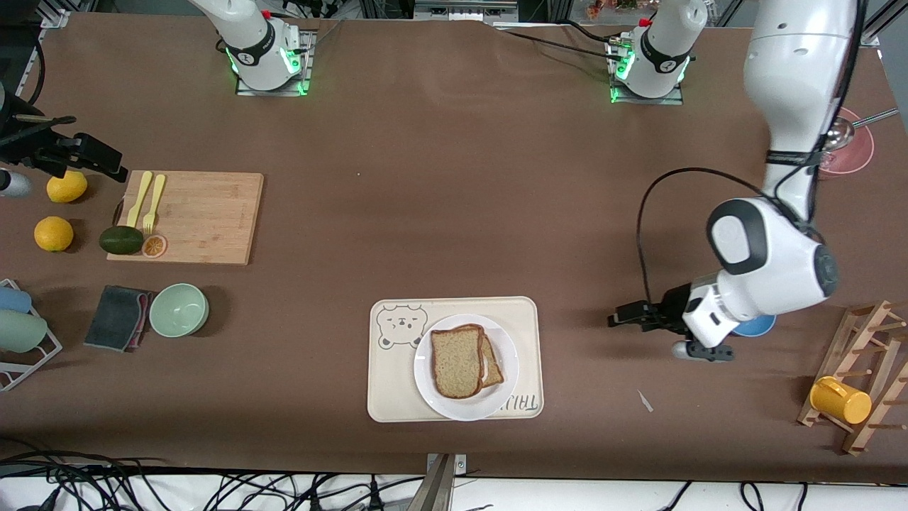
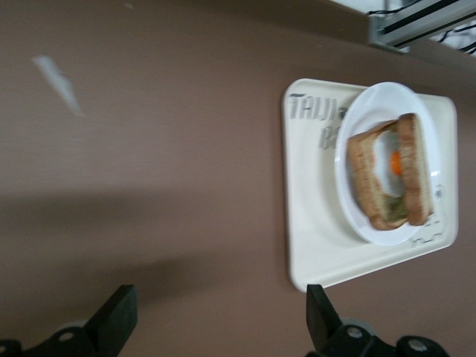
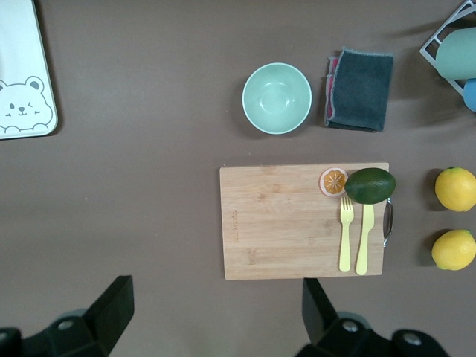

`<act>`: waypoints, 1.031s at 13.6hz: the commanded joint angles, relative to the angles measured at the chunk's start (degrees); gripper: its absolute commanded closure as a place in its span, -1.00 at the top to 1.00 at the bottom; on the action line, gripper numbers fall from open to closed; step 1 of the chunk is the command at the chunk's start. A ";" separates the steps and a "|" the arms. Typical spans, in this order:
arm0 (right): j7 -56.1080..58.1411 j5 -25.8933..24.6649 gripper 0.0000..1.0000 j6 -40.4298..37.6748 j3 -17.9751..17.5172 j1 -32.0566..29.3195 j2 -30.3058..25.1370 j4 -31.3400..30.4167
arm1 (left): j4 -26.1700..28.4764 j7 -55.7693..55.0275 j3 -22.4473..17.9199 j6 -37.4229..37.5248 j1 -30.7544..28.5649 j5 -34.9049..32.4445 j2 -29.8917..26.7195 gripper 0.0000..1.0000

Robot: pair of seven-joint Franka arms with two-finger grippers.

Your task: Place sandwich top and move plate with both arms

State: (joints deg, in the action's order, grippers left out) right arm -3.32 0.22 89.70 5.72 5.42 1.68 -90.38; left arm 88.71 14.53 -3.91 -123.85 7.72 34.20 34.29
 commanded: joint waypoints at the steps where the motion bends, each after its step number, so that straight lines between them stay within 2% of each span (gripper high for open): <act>1: -0.11 0.83 1.00 -1.11 -0.10 -0.14 0.25 1.25 | 1.81 -4.14 -1.28 1.85 0.19 -9.72 -4.13 0.99; 4: -0.11 0.83 1.00 -1.11 -0.10 -0.14 0.25 1.25 | 1.81 -6.44 -3.03 4.74 -0.07 -18.35 -7.56 0.99; 10: -0.11 0.83 1.00 -1.11 -0.10 -0.14 0.25 1.25 | 1.90 -11.61 -5.06 13.09 -0.07 -27.32 -17.13 0.99; 12: -0.11 0.83 1.00 -1.11 -0.10 -0.14 0.25 1.25 | 2.16 -14.43 -4.97 16.86 -0.07 -27.87 -20.82 0.99; 14: -0.11 0.83 1.00 -1.11 -0.10 -0.14 0.25 1.25 | 2.52 -15.05 -4.88 23.71 -0.07 -27.87 -25.13 0.99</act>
State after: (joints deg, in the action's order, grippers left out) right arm -3.32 0.22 89.65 5.72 5.42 1.68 -90.31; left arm 88.73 1.36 -8.98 -104.38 7.39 8.43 14.36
